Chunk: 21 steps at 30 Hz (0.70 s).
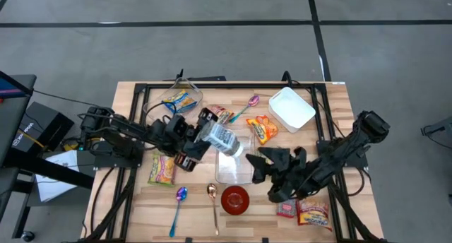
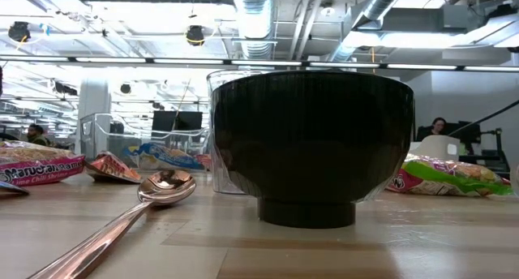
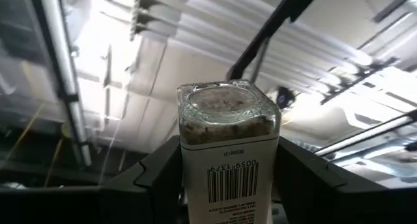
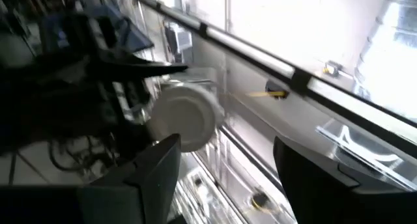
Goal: Pick & Place Food Item
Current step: Put the white spice bottle into the bottom transparent bin
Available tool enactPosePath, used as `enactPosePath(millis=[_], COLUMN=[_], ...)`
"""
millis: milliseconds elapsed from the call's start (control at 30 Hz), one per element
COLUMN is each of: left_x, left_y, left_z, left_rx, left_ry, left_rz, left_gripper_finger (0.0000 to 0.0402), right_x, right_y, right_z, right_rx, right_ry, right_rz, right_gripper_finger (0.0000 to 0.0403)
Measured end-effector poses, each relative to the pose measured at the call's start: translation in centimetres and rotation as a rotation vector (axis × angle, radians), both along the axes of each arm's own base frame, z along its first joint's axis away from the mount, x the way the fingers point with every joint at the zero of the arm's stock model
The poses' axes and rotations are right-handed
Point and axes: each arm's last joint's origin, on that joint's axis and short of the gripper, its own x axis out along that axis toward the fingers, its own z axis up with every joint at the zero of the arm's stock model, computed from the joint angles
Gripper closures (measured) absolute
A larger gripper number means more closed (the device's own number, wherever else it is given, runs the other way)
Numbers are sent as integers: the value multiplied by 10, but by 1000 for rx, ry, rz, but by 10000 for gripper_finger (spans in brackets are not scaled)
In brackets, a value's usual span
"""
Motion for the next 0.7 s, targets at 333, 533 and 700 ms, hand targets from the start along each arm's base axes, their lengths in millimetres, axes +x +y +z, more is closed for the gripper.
enactPosePath(millis=[333,533,700], left_x=[2,2,2], left_y=[-4,-3,-3], left_z=[6,6,5], left_rx=[25,31,31], left_ry=[-3,-2,2], left_rz=[-37,-39,-40], left_gripper_finger=[206,206,205], right_x=[9,19,26], right_y=[-14,-26,-38], right_z=[-21,-25,-24], right_rx=[-123,-202,-234], right_ry=[-65,-70,-105], right_rz=[115,150,189], right_gripper_finger=[163,163,163])
